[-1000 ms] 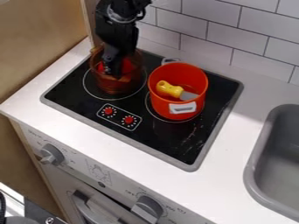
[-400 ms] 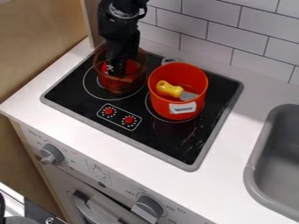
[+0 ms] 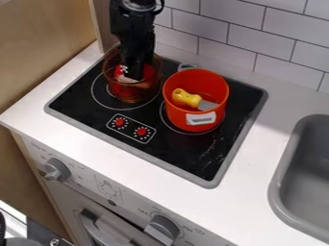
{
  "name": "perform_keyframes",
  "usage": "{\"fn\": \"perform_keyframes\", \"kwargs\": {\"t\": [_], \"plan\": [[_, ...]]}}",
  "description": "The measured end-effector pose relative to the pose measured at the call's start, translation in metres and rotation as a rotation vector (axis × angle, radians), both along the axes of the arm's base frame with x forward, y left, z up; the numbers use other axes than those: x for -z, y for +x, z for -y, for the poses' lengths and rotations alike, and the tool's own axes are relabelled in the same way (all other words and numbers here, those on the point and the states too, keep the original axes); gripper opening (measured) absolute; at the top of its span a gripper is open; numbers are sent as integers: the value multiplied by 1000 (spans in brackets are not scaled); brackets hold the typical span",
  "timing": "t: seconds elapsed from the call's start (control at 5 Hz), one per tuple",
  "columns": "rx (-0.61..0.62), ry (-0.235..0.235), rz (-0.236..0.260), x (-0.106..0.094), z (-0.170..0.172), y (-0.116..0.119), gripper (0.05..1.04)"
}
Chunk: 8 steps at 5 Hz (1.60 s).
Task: Put the red apple on the lower left corner of the table
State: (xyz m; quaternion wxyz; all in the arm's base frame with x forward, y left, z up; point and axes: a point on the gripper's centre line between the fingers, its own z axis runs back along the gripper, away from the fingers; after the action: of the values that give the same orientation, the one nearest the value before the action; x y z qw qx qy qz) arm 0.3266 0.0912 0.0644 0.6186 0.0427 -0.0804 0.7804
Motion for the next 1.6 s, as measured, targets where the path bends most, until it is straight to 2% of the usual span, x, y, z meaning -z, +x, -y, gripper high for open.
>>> {"fn": "perform_keyframes", "kwargs": {"t": [0.2,0.4,0.6,0.8,1.2,1.4,1.6], "plan": [[-1,-2,-19,-1,0,-1,514],[-16,6,-16,-8,0,-3,513],[-15,39,-1,-28,4,-13,514],[-14,63,-8,-41,8,-25,514],[-30,62,-40,-53,23,-41,513],[-50,60,-42,-53,38,-52,513],[-54,64,-45,-42,51,-63,514]]}}
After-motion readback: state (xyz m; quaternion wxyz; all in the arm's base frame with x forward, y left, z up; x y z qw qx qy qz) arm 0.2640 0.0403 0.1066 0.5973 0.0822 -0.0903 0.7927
